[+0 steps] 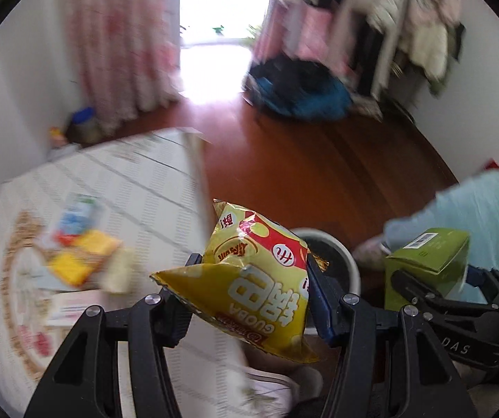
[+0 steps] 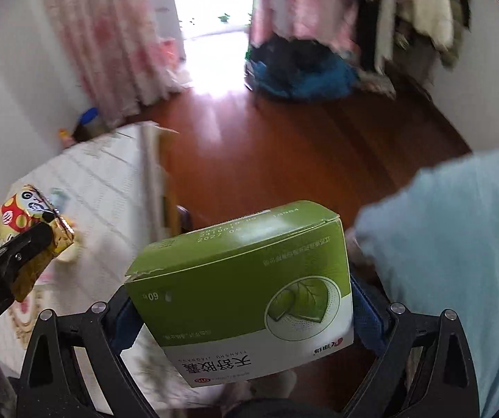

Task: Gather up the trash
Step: 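Carry the green box and snack bag over the bin and release both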

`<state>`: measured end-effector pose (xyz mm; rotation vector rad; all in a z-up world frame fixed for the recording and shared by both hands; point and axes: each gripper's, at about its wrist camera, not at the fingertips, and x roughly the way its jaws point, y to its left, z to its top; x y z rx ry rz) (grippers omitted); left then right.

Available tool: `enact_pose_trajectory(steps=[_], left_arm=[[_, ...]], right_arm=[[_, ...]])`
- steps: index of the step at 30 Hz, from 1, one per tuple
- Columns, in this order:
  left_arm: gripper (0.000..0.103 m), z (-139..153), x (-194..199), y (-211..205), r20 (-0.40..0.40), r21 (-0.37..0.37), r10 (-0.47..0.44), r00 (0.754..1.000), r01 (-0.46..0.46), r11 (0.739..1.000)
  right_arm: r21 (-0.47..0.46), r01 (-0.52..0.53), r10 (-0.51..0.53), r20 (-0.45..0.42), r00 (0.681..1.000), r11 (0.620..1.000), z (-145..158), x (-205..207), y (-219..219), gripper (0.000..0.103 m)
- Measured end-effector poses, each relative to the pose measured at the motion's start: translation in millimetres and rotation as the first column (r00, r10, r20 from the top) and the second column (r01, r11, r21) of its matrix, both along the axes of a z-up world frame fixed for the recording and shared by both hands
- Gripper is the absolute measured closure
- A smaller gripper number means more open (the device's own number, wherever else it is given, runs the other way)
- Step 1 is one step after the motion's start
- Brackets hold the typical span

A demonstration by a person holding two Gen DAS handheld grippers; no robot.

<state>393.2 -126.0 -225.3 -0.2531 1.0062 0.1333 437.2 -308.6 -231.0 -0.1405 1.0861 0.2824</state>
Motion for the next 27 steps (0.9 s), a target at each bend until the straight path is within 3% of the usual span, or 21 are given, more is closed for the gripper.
enact_pose_trajectory(steps=[7,14,15,17,21,27], left_arm=[[0.050,-77,75,-36,-0.150,-0.135,-0.125,0.981,0.105,0.985],[0.045,-117,114,-48,-0.256,-0.236,-0.176,0.951,0.115,0.965],[0.042,-121,118,-48,-0.263,-0.247,-0.177,0.948,0.111,0.963],[0.008,-122,123,-45,-0.270,-0.257,-0.172,0.947,0.101,0.961],[0.005,-126,127,-45,-0.277,-0.237,-0.156,0.948,0.090,0.967],[0.005,-125,112,-37,-0.282,-0.094,-0.101,0.954,0.077,0.993]], right_arm=[[0.008,0.101,-0.099,-0.150,0.984,0.995,-76,43,-62,0.004],[0.005,0.142,-0.138,-0.224,0.965,0.990,-133,81,-76,0.004],[-0.002,0.144,-0.140,-0.227,0.964,0.990,-139,84,-69,0.004],[-0.025,0.146,-0.148,-0.249,0.957,0.989,-154,94,-66,0.004],[-0.036,0.158,-0.162,-0.302,0.940,0.987,-178,109,-65,0.003],[-0.062,0.174,-0.184,-0.282,0.942,0.983,-185,112,-65,0.002]])
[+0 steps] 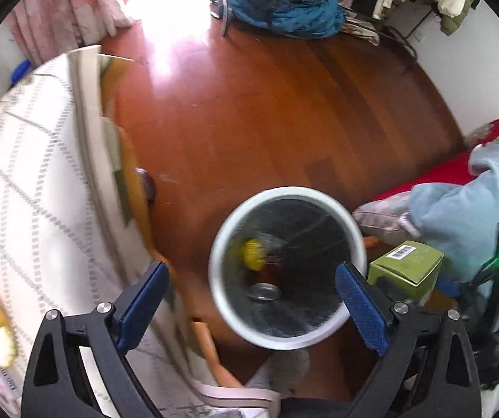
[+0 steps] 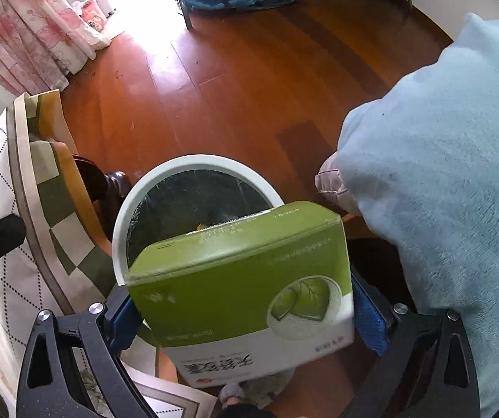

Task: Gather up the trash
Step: 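Carry the green box and snack bag over the bin and release both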

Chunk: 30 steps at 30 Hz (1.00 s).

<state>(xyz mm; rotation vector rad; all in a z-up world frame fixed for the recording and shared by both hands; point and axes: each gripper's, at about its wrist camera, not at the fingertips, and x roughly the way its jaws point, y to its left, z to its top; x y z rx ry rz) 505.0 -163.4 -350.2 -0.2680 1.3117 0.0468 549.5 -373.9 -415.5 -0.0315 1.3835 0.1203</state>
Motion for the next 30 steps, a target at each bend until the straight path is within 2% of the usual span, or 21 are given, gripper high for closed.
enact_pose_trajectory(steps=[9,13,16,21,30], left_arm=[[0.005,3,-26,2,0.004,0.149,0.000,1.000,0.000,0.989],[0.005,13,-42,0,0.009,0.166,0.007,1.000,-0.008,0.986],[0.005,25,-56,1,0.024,0.174,0.023,0.999,-0.027,0.984],[0.005,58,-81,-1,0.075,0.182,0.042,0.996,-0.055,0.982],[0.005,143,-128,1,0.224,0.186,0.066,0.972,-0.110,0.976]], right_arm=[[-0.086,-0.016,0.018,0.025,1.000,0.996,9,-9,9,0.002],[-0.123,-0.020,0.025,0.046,0.999,0.992,25,-22,9,0.002],[-0.113,-0.019,0.026,0.060,0.998,0.993,40,-36,8,0.002],[-0.096,-0.027,0.037,0.107,0.994,0.995,78,-66,7,0.002],[-0.037,-0.029,0.037,0.224,0.974,0.999,162,-114,7,0.002]])
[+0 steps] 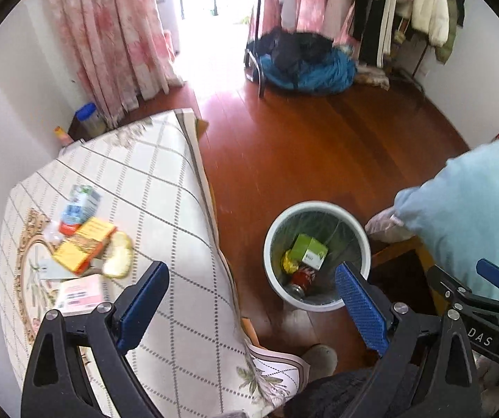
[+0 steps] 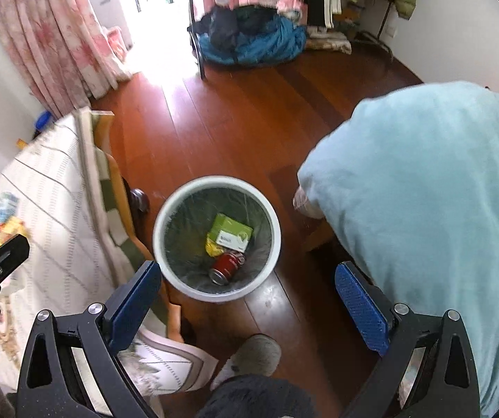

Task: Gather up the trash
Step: 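Move both tools back over the table items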

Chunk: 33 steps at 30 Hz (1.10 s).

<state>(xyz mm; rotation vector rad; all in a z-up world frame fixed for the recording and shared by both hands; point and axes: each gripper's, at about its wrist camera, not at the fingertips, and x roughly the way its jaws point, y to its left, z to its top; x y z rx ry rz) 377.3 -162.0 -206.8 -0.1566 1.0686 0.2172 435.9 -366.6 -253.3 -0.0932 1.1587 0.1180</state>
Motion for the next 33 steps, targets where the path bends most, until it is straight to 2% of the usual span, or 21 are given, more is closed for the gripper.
enact_pose_trajectory(steps=[5,9,13,17,21,23,24,25,27,28,29,32,33], left_arm=[[0.005,39,-27,21,0.070,-0.004,0.044,0.997,-0.043,0.999],[0.005,49,-56,52,0.094,0.007,0.117,0.989,-0.118,0.993],[0.005,35,-90,100,0.065,0.005,0.216,0.974,-0.217,0.976],[0.005,-3,-117,143,-0.009,0.099,0.225,0.974,-0.223,0.970],[0.006,-51,-116,168,-0.124,0.208,0.098,0.987,-0.071,0.975],[0.006,-72,-105,177,-0.193,0.199,0.009,0.981,0.030,0.980],[0.006,-80,-99,177,-0.224,0.201,-0.037,0.974,0.083,0.976],[0.007,-87,-93,178,-0.245,0.220,-0.077,0.966,0.133,0.966],[0.007,-96,-79,173,-0.286,0.231,-0.193,0.938,0.263,0.937],[0.007,-103,-71,169,-0.318,0.221,-0.257,0.913,0.335,0.916],[0.007,-108,-67,168,-0.339,0.209,-0.286,0.896,0.369,0.906],[0.007,-130,-53,160,-0.432,0.185,-0.381,0.817,0.494,0.850],[0.011,-136,-52,157,-0.455,0.182,-0.395,0.798,0.518,0.836]], right_arm=[[0.051,-0.036,0.033,0.071,0.997,0.998,52,-23,15,0.002],[0.085,-0.095,0.087,0.100,0.991,0.992,74,-39,45,0.002],[0.126,-0.196,0.188,0.076,0.979,0.972,70,-59,96,0.002],[0.154,-0.273,0.277,-0.007,0.961,0.950,41,-69,146,0.002],[0.177,-0.311,0.332,-0.098,0.938,0.934,1,-71,185,0.003],[0.213,-0.316,0.351,-0.149,0.924,0.924,-25,-70,205,0.019],[0.226,-0.314,0.354,-0.164,0.921,0.922,-33,-70,209,0.035],[0.242,-0.306,0.354,-0.191,0.915,0.921,-46,-69,214,0.038],[0.247,-0.280,0.336,-0.229,0.914,0.928,-63,-64,220,0.038],[0.243,-0.268,0.325,-0.236,0.916,0.932,-67,-63,220,0.038],[0.239,-0.253,0.310,-0.246,0.918,0.938,-73,-62,220,0.038],[0.231,-0.220,0.279,-0.268,0.922,0.948,-81,-59,217,0.038],[0.229,-0.216,0.275,-0.271,0.922,0.949,-82,-56,215,0.038]])
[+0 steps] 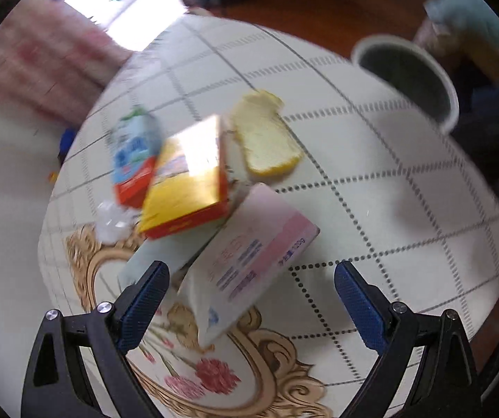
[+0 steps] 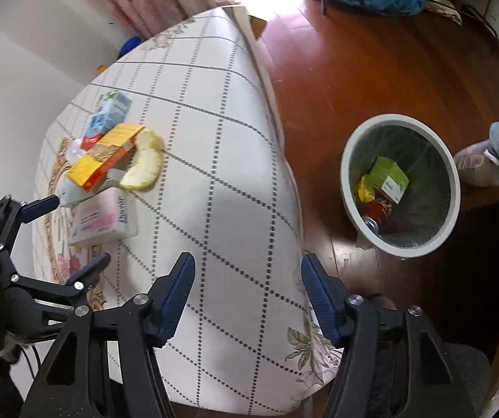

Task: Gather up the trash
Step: 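Move both tools back over the table items, then grasp the pink-and-white box with the left tool while the right tool grasps the bread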

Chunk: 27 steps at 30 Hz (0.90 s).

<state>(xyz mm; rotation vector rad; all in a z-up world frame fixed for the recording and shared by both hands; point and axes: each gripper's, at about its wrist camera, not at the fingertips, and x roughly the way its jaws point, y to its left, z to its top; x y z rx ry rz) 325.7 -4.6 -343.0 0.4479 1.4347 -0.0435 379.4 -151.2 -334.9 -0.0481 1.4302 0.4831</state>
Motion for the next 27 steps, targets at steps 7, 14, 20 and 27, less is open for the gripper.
enact_pose_trajectory(steps=[7,14,20,27], left_arm=[[0.047,-6,-3,-7,-0.010,0.086,-0.029,1.000,0.030,0.996],[0.049,18,-36,43,-0.011,-0.085,0.402,0.916,-0.401,0.912],[0.048,33,-73,121,-0.034,-0.363,0.733,0.679,-0.692,0.624],[0.039,15,-49,103,-0.039,-0.332,0.593,0.804,-0.570,0.751]], right_arm=[[-0.024,0.011,-0.011,0.009,1.000,1.000,1,8,-7,0.037],[-0.007,-0.020,0.020,0.022,1.000,1.000,13,10,4,0.038],[0.048,-0.061,0.060,0.027,0.998,0.997,20,11,40,0.037],[0.114,-0.071,0.070,0.015,0.997,0.991,2,34,99,0.037]])
